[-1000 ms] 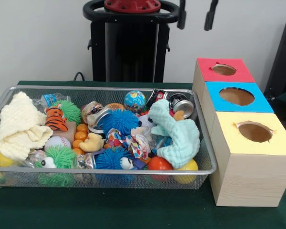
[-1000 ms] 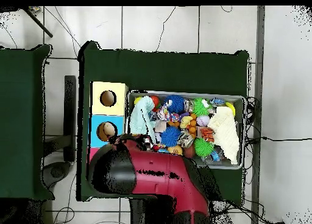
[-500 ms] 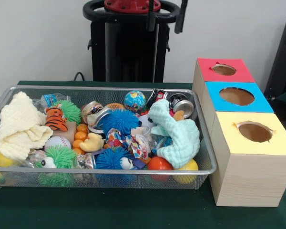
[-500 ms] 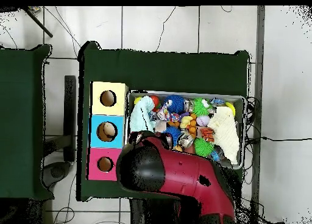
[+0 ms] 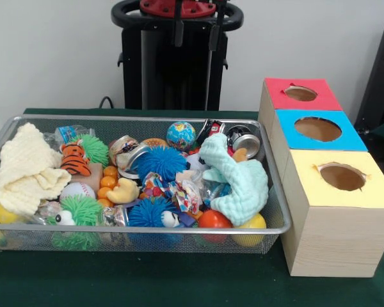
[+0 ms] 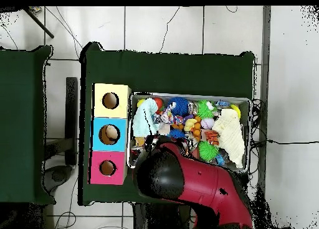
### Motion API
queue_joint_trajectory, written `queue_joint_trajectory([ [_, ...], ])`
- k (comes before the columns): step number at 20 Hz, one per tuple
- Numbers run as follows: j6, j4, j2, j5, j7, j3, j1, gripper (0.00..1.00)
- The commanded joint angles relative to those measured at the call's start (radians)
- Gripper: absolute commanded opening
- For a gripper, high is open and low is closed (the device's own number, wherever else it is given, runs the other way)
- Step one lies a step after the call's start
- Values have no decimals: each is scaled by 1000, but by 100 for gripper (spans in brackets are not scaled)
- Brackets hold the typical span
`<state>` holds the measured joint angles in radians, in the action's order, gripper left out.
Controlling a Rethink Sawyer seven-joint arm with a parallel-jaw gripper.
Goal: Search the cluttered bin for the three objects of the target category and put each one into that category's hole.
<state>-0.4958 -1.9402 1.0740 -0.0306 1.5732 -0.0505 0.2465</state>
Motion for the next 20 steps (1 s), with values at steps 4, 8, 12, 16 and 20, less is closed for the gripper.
queue_joint_trajectory([
  [4,95,-127,-47,-77,19,76,68,100],
  [8,165,-158,-71,-91,19,93,105,100],
  [12,231,-178,-103,-111,43,103,124,100],
  [16,286,-185,-130,-130,75,102,123,100],
  [20,350,-188,-156,-148,102,104,121,100],
])
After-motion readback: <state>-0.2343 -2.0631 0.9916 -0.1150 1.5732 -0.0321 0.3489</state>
